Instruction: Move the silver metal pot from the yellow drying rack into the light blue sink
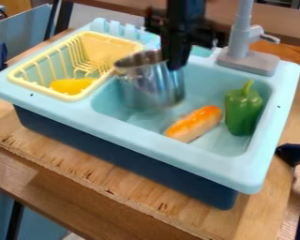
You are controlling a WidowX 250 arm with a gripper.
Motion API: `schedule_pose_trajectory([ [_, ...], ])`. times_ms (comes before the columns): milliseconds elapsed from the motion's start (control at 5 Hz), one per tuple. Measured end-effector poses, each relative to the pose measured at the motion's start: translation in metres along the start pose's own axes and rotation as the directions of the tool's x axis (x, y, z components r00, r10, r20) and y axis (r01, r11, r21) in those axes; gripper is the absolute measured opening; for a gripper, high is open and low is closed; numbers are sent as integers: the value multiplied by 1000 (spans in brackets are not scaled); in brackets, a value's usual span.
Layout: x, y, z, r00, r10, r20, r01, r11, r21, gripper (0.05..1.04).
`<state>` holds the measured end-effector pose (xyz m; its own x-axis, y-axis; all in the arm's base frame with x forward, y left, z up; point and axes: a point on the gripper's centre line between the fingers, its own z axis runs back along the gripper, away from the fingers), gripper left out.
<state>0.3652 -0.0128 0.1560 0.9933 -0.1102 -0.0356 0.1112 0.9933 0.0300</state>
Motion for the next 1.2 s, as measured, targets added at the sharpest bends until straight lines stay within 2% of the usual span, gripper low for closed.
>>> schedule_pose_trajectory([
  [200, 4, 0, -10, 999, -10, -40, 10, 1000, 0, 51],
  [400, 3, 2, -12, 998, -12, -59, 13, 1000, 16, 66],
  [600, 0, 4, -11, 997, -11, -74, 13, 1000, 26, 204],
  [800, -7, 5, -11, 998, -13, -61, 15, 999, 32, 455],
  [1000, -14, 8, 1, 1000, 3, 5, -3, 1000, 12, 765],
  [1200, -15, 7, 4, 999, 7, 33, -7, 1000, 0, 998],
])
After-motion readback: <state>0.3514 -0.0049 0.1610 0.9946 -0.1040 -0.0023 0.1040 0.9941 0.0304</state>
